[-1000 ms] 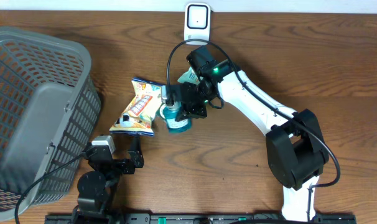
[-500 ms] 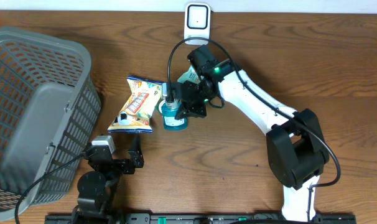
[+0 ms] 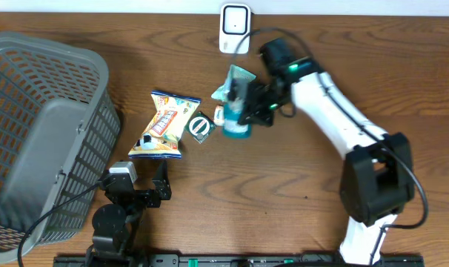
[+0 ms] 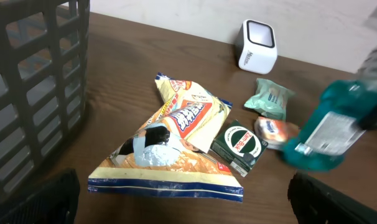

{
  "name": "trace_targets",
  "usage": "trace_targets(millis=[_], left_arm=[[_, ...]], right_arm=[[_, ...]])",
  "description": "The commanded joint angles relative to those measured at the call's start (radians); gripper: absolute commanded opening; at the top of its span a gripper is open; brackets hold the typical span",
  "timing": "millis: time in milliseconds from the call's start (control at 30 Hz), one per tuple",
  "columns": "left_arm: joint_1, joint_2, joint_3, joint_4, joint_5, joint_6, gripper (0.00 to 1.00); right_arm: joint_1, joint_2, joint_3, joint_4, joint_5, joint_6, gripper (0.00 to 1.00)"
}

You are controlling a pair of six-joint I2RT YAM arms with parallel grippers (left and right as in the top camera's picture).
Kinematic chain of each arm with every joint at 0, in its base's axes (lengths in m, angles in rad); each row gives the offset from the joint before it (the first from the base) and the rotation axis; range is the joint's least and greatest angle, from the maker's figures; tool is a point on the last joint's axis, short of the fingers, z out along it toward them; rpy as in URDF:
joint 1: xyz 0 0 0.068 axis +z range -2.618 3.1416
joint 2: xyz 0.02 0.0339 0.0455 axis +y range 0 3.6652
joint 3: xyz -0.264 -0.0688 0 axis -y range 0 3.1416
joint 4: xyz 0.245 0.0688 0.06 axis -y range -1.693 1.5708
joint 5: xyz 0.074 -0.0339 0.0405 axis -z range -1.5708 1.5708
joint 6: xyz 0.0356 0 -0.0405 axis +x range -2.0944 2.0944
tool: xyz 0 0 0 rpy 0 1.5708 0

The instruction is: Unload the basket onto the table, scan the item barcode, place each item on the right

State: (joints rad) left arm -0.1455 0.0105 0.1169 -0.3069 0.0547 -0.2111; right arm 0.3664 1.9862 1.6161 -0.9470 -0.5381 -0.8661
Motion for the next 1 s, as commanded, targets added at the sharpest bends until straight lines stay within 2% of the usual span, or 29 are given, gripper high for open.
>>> trace_targets(millis=[0,433,533,567,633,733,967], left_arm=[[0.005,-0.005,-0.017,-0.021,0.009,-0.005,0.98],[0.005,-0.005,-0.017,-0.021,0.009,-0.005,0.98],[0.005,-0.005,-0.017,-0.021,0.009,-0.005,0.98],[0.005,-0.005,-0.017,-0.021,0.009,-0.005,0.98],[0.005,-0.005,-0.017,-0.021,0.009,-0.005,0.98],[0.005,-0.005,-0.017,-0.021,0.009,-0.005,0.98],[0.005,-0.005,-0.017,-0.021,0.009,-0.005,0.98]], right_arm=[[-0.066,-0.044,-0.003,0.008,-0.061,0.013,0.13],[-0.076,-0.039,-0.162,0.254,-0.01,0.066,0.19],[-0.076,-0.039,-0.18,0.256,-0.01,0.067,0.25],[-0.077,-0.039,-0.18,0.251,-0.01,0.085,0.34],[-0.077,-0.044,-0.177,0.252,-0.01,0.104,0.45],[-0.077,-0.058,-0.169,0.252,-0.01,0.131,0.69],[-0.077,-0.177,-0.158,0.236,-0.01,0.208,0.99]])
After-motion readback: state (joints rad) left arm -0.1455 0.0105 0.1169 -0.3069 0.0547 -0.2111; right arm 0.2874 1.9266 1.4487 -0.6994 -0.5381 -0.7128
